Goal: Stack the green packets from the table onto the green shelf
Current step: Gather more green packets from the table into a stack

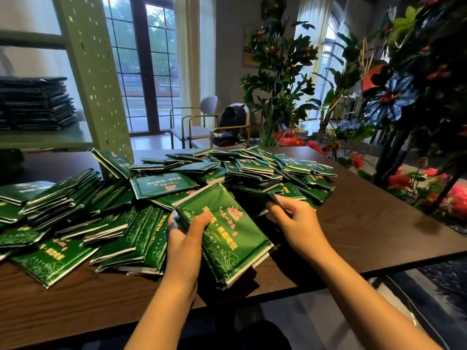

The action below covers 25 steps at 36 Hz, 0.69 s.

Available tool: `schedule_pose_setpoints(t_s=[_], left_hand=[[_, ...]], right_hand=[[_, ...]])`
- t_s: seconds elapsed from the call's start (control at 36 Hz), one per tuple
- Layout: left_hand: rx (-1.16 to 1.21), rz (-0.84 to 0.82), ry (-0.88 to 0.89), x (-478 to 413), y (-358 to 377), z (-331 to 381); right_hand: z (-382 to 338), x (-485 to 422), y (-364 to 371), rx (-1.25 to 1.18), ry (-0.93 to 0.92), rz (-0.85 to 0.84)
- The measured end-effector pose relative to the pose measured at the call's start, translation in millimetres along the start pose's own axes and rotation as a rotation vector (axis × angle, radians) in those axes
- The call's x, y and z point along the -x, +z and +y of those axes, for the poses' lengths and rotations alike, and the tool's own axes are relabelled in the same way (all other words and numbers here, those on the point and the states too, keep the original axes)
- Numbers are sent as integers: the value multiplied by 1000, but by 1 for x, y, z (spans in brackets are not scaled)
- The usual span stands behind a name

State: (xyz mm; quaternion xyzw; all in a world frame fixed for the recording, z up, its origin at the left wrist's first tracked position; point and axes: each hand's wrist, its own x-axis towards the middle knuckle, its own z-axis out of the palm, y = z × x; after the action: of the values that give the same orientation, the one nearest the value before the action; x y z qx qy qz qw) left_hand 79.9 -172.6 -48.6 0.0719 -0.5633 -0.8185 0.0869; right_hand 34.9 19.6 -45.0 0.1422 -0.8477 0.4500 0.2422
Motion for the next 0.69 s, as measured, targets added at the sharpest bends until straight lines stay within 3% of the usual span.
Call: schedule_pose_setpoints(t_s=[0.19,0.39,0.56,0.69], left_hand=[[-27,-18,1,-3,-3,-3],[-33,-22,8,-8,-5,-9],[-56,-56,37,-9,-3,-8],[-17,-28,38,-16,-5,-15]], right_hand=[[-24,4,-11,-225,-134,177],[-43,20,-6,-371,-224,117],[-48,30,-5,-156,-517,8],[-45,33,-3,3,-622,-112]])
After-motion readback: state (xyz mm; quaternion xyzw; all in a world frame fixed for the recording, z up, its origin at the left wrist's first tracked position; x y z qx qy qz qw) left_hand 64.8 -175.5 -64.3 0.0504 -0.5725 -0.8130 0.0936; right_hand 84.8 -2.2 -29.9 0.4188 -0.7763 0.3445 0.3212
